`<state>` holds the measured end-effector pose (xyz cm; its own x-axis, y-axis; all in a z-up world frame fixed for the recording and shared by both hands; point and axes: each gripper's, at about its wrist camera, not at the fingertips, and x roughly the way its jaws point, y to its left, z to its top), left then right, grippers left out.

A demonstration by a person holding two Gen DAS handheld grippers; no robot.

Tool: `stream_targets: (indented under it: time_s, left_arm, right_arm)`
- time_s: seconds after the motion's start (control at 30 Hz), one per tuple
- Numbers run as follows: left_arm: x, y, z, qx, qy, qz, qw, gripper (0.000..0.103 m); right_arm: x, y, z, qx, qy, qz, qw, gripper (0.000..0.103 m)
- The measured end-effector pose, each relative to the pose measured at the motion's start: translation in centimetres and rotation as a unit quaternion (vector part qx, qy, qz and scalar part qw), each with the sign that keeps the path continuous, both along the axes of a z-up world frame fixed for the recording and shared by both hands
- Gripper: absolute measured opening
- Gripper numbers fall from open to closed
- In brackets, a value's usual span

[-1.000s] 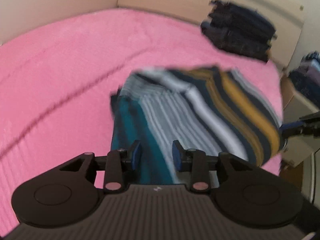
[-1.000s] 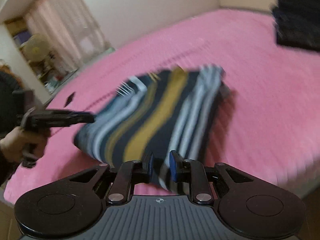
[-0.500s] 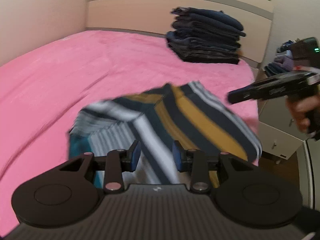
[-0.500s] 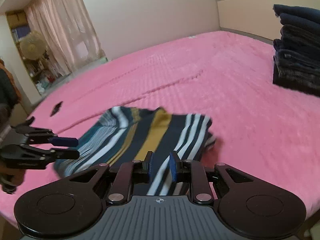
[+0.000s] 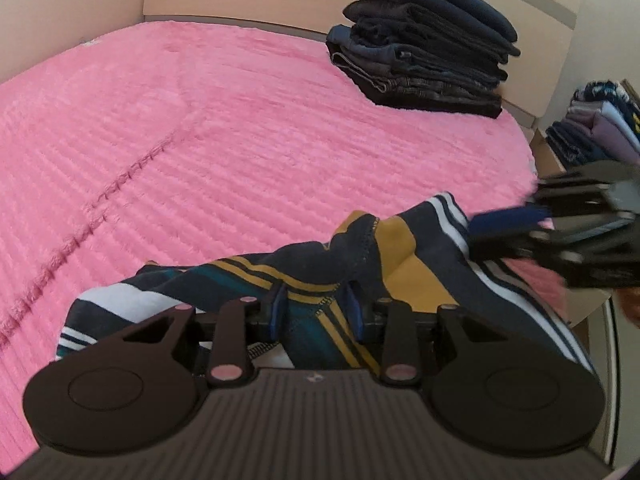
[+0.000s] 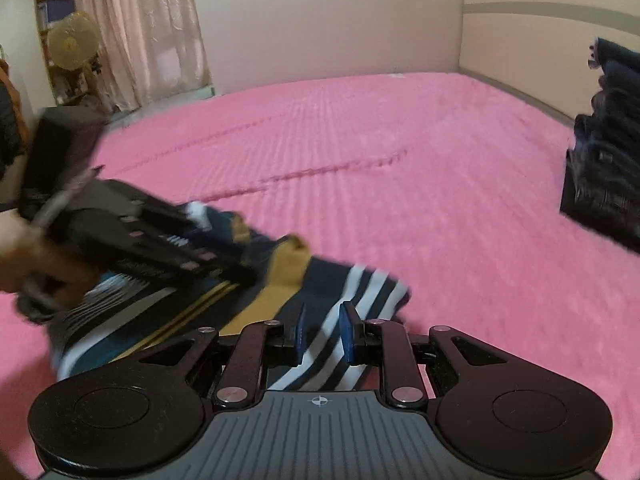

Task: Fold clothes
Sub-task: 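Lift the folded striped sweater with both grippers off the bed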

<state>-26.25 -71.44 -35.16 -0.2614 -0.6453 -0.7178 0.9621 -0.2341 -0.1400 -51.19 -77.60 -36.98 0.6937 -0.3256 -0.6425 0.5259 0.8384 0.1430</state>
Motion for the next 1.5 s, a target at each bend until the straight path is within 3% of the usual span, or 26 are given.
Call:
stream_targets:
  time_s: [0.07,0.13,0.23,0.37,0.47,0.53,0.6,0.77,0.83,0.87,0.9,1.0,1.1,1.17,1.2,1.3,1.37,1.5]
  left_arm:
    - [0.5,0.1,0.3,-0.001,0.006,0.009,0.9999,0.029]
    - [1.5,0.9,1.0,-0.007,0.014,0.029,0.9995,0.028]
    - [3.4,1.7,1.4,-0.012,-0.002,0.064,0.9979,0.03]
    - [5.5,0.7,-0.2,0.014,-0.015,0.088,0.9959,0.018]
    - [5.9,0.8,0.2,0.016,-0.005,0.101,0.9947,0.017]
    - [5.8,1.8,0.8,0.006,-0.024,0.112,0.9934,0.019]
    - [6.4,3.3,1.1,0.0,-0.03,0.129,0.9913,0.025]
    - [9.2,6.9,-0.2,0.022,-0.03,0.174,0.9841,0.026]
    - [9.5,8.5,0.7,0.017,-0.036,0.183,0.9822,0.026]
    - [9.5,9.6,1.3,0.012,-0.04,0.186,0.9817,0.026]
    - [9.5,10.9,2.0,0.002,-0.043,0.18,0.9827,0.026]
    - [7.9,14.8,3.5,-0.027,-0.082,0.148,0.9852,0.032]
    - [5.3,19.1,4.2,-0.063,-0.142,0.082,0.9844,0.045]
    - [3.1,22.0,3.6,-0.081,-0.196,0.024,0.977,0.06]
    - [2.1,23.3,3.1,-0.088,-0.224,-0.003,0.9706,0.063]
    - [-0.8,25.7,1.3,-0.104,-0.309,-0.068,0.9428,0.064]
    - [-2.0,26.4,0.1,-0.117,-0.352,-0.094,0.9239,0.071]
    - [-4.0,26.4,-2.3,-0.134,-0.435,-0.145,0.8787,0.078]
  right_arm:
    - [0.8,-1.5,-1.6,0.015,0.018,-0.016,1.0,0.021]
    - [0.6,-2.5,-1.9,0.047,0.0,-0.041,0.998,0.021]
    - [0.3,-1.8,-1.2,0.03,-0.01,-0.047,0.998,0.021]
    - [0.6,-1.7,-2.1,0.034,0.011,-0.039,0.999,0.021]
    - [-0.1,-1.0,-0.3,0.043,-0.016,-0.059,0.997,0.021]
    - [-0.6,0.5,1.0,0.038,-0.036,-0.051,0.997,0.021]
    - [-1.0,2.8,1.0,0.032,-0.026,-0.032,0.999,0.021]
    - [-0.9,5.8,-0.4,0.012,0.024,-0.015,1.0,0.023]
    - [-1.3,6.9,0.9,0.008,0.018,-0.023,1.0,0.039]
    - [-1.6,7.6,1.5,-0.001,0.01,-0.023,1.0,0.072]
    - [-2.0,8.5,2.1,-0.013,0.0,-0.02,1.0,0.083]
    - [-2.6,11.6,3.2,-0.05,0.004,0.018,0.999,0.083]
    - [-2.5,15.2,3.0,-0.106,0.044,0.063,0.991,0.083]
    - [-1.8,17.5,1.9,-0.156,0.09,0.105,0.978,0.083]
    - [-1.3,18.6,1.2,-0.182,0.113,0.124,0.969,0.083]
    - [0.4,20.9,-1.2,-0.249,0.175,0.172,0.937,0.083]
    - [1.7,21.4,-2.5,-0.284,0.2,0.19,0.918,0.083]
    - [4.5,21.6,-5.5,-0.335,0.272,0.227,0.873,0.083]
